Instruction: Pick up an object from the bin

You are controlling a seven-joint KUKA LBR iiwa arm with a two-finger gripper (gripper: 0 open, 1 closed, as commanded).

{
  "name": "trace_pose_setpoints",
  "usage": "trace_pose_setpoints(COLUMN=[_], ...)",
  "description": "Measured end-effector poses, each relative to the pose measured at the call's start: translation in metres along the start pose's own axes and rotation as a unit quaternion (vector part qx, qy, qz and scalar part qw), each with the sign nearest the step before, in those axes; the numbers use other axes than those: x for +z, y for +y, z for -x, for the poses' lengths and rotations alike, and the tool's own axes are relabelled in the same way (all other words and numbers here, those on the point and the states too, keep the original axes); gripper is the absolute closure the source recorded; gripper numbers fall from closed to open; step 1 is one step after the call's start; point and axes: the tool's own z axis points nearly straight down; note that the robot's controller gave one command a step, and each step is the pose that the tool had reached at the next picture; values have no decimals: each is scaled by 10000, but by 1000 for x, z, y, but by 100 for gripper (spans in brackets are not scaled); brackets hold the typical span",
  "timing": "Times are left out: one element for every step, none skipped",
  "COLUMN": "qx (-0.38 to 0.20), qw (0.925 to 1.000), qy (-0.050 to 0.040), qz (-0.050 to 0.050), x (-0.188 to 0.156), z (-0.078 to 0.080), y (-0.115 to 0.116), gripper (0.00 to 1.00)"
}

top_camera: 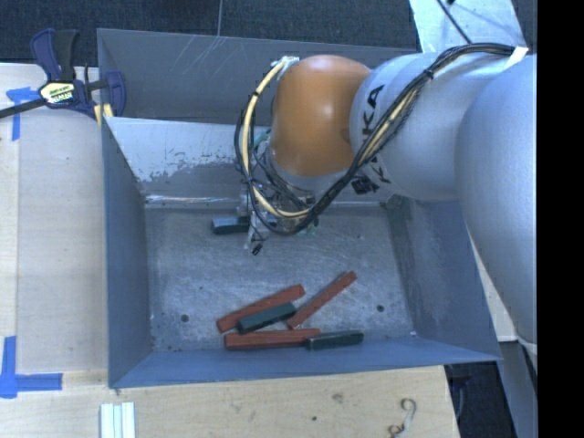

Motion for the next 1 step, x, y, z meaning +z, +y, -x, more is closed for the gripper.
trace_pose_setpoints(qx=[8], qw=[10000], qy=[12], qz=[-2], x=[-56], z=[2], y=[0], gripper=[100])
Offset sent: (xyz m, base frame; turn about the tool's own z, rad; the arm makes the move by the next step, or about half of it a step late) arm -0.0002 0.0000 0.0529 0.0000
